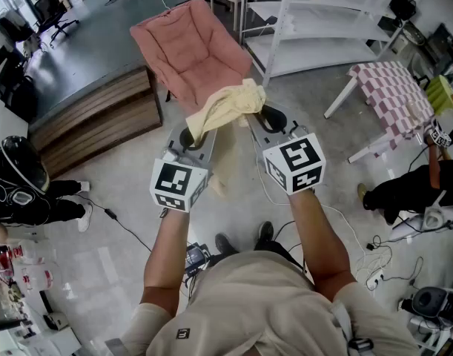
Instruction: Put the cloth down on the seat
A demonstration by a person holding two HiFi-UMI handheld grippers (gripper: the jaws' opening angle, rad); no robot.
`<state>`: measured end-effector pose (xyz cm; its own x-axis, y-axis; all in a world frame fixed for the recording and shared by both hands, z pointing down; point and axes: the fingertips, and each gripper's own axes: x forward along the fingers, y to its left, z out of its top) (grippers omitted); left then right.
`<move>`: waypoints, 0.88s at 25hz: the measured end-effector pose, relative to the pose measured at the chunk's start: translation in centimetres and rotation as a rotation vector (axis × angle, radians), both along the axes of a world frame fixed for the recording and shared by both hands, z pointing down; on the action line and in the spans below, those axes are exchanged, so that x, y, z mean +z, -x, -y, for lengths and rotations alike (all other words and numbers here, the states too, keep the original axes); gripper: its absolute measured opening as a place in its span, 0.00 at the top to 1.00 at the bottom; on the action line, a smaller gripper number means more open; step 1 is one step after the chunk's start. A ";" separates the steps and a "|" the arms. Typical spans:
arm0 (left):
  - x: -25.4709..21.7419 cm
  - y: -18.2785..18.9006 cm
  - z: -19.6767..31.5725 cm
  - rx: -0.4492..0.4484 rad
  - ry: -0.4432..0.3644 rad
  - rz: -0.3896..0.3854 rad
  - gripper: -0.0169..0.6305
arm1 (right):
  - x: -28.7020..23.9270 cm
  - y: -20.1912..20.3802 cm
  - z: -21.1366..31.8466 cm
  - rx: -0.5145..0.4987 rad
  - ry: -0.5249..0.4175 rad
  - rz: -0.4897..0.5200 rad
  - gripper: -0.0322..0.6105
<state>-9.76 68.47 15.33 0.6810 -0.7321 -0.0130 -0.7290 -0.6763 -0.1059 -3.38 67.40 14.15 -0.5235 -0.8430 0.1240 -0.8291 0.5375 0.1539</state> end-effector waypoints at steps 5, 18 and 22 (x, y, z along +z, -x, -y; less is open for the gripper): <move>0.0 0.6 0.5 0.006 0.001 -0.002 0.93 | 0.0 0.6 0.4 0.005 0.001 -0.002 0.90; 0.6 2.5 1.6 0.029 -0.001 -0.007 0.93 | 0.5 2.4 1.2 0.029 -0.004 -0.011 0.90; 0.7 2.8 2.2 0.032 -0.003 -0.011 0.93 | 0.5 2.6 1.7 0.031 -0.006 -0.022 0.90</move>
<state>-12.55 66.23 16.04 0.7036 -0.7102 -0.0228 -0.7084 -0.6987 -0.1001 -6.01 65.69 14.68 -0.4942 -0.8596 0.1298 -0.8419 0.5104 0.1754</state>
